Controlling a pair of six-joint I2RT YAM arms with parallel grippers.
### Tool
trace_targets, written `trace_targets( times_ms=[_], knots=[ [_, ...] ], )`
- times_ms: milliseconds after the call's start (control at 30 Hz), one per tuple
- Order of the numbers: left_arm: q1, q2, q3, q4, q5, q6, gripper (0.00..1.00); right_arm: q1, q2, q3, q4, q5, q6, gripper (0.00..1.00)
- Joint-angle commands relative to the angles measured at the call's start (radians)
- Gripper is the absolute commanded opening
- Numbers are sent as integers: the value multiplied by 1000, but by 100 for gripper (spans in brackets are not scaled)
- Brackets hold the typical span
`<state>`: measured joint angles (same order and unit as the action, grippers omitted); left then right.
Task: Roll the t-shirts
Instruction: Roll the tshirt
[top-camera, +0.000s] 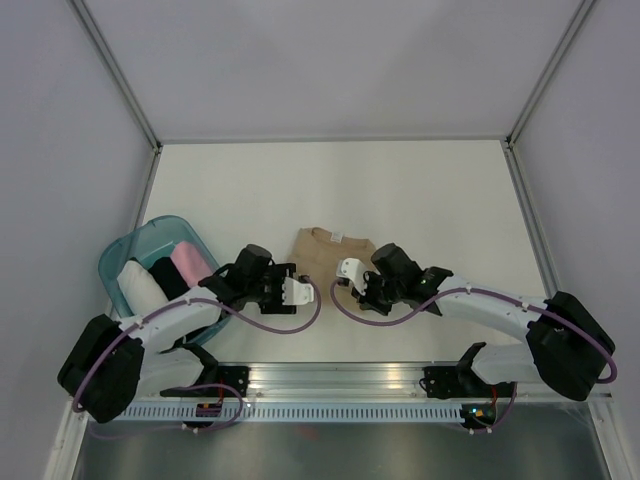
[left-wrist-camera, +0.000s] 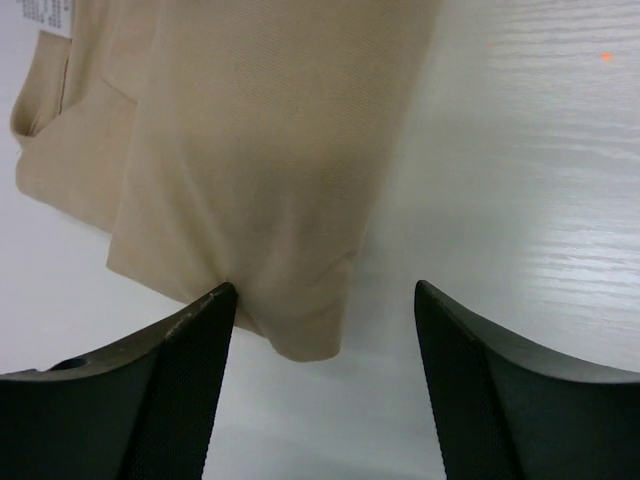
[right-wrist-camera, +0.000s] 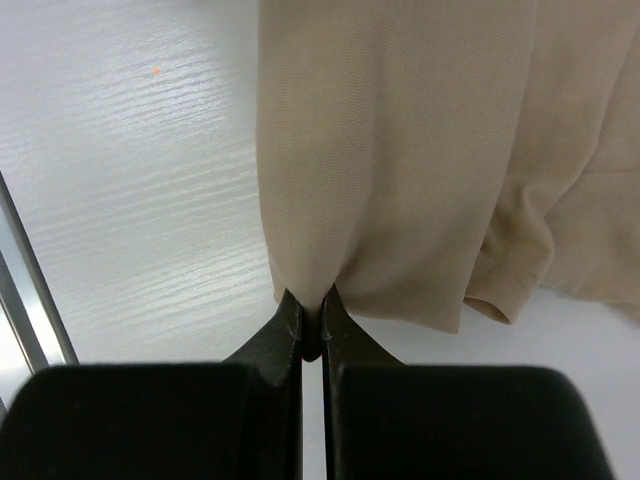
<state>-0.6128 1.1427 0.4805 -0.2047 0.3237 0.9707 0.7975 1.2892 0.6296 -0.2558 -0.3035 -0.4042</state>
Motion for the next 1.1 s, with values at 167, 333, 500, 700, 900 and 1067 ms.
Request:
trace_targets(
  times_ms=[167, 333, 500, 700, 900, 1067],
  knots=[
    [1, 69, 27, 74, -61, 42, 6, -32, -27, 73, -60, -89, -18, 0],
    [24, 57, 170, -216, 32, 57, 2, -37, -34, 128, -120, -192, 65, 0],
    [91, 113, 369, -620, 227, 146, 2, -38, -50, 147, -155, -311, 165, 0],
    [191, 304, 579, -1009, 342, 279, 2, -76, -51, 151, -129, -431, 336, 1],
    [268, 414, 673, -935, 377, 235, 2, -156, -56, -14, 18, -488, 570, 0],
    [281, 469, 719, -891, 408, 131, 55, -231, -22, -27, 135, -551, 627, 0]
  ],
)
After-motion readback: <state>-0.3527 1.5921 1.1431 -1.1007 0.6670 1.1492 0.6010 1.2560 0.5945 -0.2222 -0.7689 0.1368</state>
